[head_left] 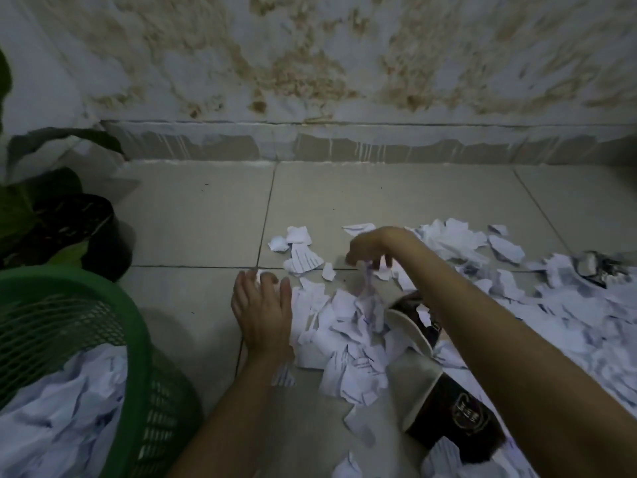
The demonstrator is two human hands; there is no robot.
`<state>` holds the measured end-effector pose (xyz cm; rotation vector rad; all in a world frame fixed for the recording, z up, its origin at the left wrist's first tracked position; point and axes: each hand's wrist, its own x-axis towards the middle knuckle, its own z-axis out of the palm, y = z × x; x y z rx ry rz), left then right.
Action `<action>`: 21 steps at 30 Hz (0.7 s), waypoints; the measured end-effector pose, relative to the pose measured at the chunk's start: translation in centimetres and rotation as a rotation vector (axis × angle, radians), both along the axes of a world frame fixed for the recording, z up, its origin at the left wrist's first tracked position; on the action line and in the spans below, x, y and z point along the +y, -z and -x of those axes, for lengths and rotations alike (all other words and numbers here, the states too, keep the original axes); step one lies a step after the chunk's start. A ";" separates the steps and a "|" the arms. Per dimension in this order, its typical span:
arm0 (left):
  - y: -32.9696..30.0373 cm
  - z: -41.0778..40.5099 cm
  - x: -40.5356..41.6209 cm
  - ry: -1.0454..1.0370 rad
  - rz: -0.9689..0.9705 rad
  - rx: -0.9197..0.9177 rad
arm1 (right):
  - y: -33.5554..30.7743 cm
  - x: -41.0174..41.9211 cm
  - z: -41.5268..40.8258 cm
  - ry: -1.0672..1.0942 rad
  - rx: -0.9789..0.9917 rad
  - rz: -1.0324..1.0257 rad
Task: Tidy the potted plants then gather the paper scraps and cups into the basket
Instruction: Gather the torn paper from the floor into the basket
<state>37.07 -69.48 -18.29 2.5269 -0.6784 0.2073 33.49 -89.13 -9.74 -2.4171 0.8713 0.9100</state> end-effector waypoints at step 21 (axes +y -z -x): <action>3.5 -0.9 -4.9 0.509 -0.426 0.224 | 7.6 3.7 2.3 0.104 -0.254 -0.004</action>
